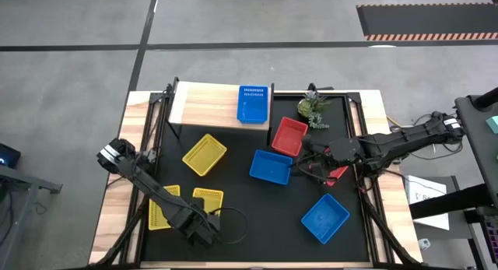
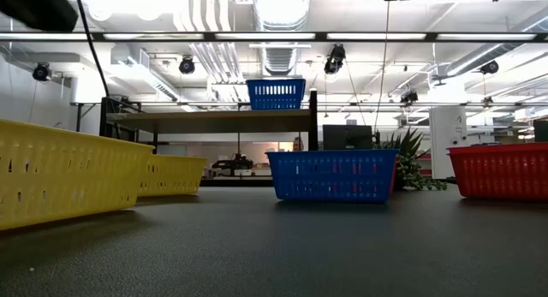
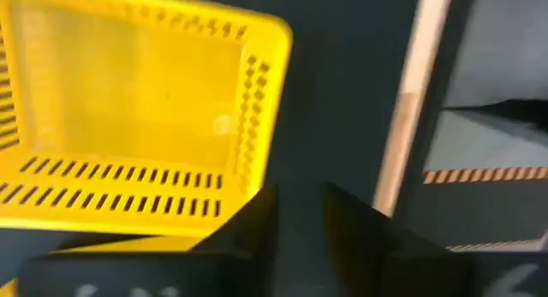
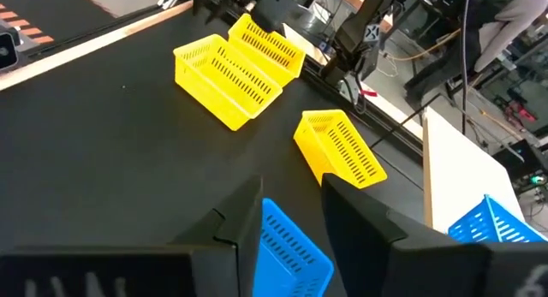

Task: Stack baskets on shelf by color
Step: Put the bottom right yellow bin on the shelf

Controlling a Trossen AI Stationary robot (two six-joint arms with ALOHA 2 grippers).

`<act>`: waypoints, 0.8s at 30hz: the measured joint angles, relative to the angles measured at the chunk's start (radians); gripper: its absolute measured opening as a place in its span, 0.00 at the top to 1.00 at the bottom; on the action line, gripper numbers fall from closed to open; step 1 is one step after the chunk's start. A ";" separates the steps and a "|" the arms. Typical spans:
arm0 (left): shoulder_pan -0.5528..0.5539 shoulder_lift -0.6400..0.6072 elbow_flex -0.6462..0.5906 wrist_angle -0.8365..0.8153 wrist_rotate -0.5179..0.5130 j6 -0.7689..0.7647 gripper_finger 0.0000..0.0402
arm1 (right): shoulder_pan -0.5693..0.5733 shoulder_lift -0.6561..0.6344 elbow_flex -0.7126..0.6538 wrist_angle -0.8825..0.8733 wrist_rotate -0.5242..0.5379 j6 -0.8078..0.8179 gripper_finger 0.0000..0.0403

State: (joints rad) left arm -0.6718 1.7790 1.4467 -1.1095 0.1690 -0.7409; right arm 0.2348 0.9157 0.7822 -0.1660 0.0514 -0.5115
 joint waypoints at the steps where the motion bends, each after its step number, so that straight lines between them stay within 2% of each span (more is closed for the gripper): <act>1: -0.001 0.000 -0.011 0.001 -0.006 0.012 0.75 | 0.000 0.000 0.000 0.000 0.000 0.005 0.71; 5: -0.002 0.000 -0.049 0.001 -0.074 0.046 0.66 | 0.000 0.000 0.000 0.000 0.000 0.026 0.70; 9: -0.003 0.000 -0.057 0.018 -0.127 0.121 0.64 | 0.000 0.000 0.000 0.000 0.000 0.033 0.70; 16: -0.006 0.000 -0.110 0.117 -0.127 0.122 0.64 | 0.000 0.000 0.000 0.000 0.001 0.048 0.69; 24: -0.007 0.001 -0.122 0.157 -0.117 0.143 0.64 | 0.000 0.000 0.000 0.000 0.001 0.056 0.69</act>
State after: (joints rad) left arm -0.6783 1.7798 1.3248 -0.9525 0.0521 -0.5981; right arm 0.2348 0.9157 0.7818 -0.1658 0.0525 -0.4557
